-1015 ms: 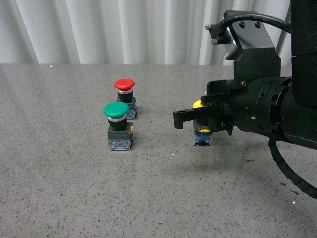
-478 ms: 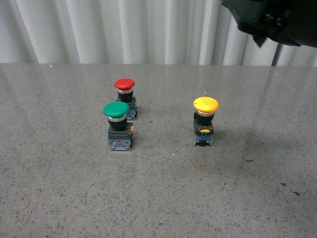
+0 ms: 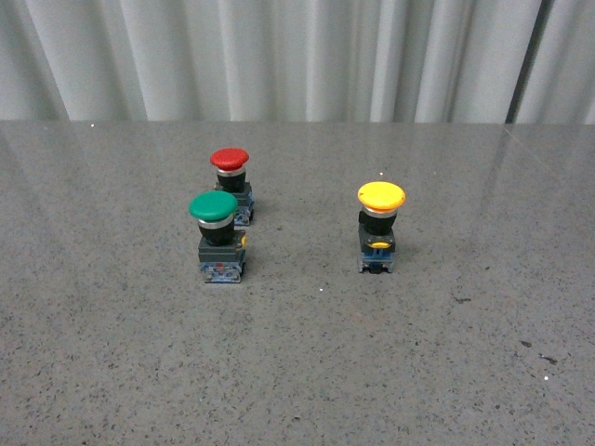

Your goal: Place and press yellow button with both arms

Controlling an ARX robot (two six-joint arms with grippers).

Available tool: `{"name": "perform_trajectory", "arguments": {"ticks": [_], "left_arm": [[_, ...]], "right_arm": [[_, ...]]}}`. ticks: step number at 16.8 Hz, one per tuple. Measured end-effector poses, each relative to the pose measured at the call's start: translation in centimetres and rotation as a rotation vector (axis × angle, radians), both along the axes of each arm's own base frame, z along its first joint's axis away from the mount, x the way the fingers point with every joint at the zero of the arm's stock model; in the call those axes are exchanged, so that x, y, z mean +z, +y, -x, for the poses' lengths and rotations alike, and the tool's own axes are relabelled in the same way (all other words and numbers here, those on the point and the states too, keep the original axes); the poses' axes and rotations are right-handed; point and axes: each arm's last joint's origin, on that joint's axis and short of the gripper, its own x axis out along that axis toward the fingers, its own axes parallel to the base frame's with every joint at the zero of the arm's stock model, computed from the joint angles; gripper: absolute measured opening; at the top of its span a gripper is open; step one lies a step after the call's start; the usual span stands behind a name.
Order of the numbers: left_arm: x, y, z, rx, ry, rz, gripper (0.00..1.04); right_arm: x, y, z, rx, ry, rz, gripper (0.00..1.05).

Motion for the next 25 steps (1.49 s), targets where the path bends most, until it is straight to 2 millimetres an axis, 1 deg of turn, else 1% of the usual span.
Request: {"name": "perform_trajectory", "arguments": {"ticks": [1, 2, 4, 10, 11, 12, 14, 15, 16, 17, 18, 24, 25], "left_arm": [[0.0, 0.0, 0.0, 0.000, 0.000, 0.000, 0.98], [0.0, 0.0, 0.0, 0.000, 0.000, 0.000, 0.98], [0.0, 0.0, 0.0, 0.000, 0.000, 0.000, 0.98], [0.0, 0.0, 0.0, 0.000, 0.000, 0.000, 0.98], [0.0, 0.0, 0.0, 0.000, 0.000, 0.000, 0.98], [0.0, 0.0, 0.0, 0.000, 0.000, 0.000, 0.98], [0.0, 0.0, 0.0, 0.000, 0.000, 0.000, 0.98], [0.0, 0.0, 0.0, 0.000, 0.000, 0.000, 0.98], [0.0, 0.0, 0.0, 0.002, 0.000, 0.000, 0.98], [0.0, 0.0, 0.0, 0.000, 0.001, 0.000, 0.98], [0.0, 0.0, 0.0, 0.001, 0.000, 0.000, 0.98], [0.0, 0.0, 0.0, 0.000, 0.000, 0.000, 0.98], [0.0, 0.0, 0.0, 0.000, 0.000, 0.000, 0.98]], "right_arm": [[-0.9, 0.0, 1.7, 0.009, 0.002, 0.001, 0.02], [-1.6, 0.2, 2.9, 0.035, -0.011, 0.006, 0.02], [-1.2, 0.1, 3.8, 0.029, -0.085, 0.011, 0.02], [-2.0, 0.1, 4.5, 0.030, -0.080, 0.015, 0.02], [-2.4, 0.1, 4.6, 0.031, -0.103, 0.017, 0.02], [-2.6, 0.1, 4.6, 0.030, -0.086, 0.017, 0.02], [-2.6, 0.1, 4.9, 0.031, -0.096, 0.018, 0.02], [-3.0, 0.1, 5.3, 0.031, -0.052, 0.017, 0.02], [-3.0, 0.1, 5.8, 0.032, -0.071, 0.018, 0.02], [-2.6, 0.1, 5.9, 0.032, -0.105, 0.018, 0.02], [-3.0, 0.1, 5.9, 0.031, -0.075, 0.018, 0.02], [-2.9, 0.1, 5.9, 0.031, -0.084, 0.018, 0.02], [-2.9, 0.1, 5.9, 0.031, -0.084, 0.018, 0.06]]}}
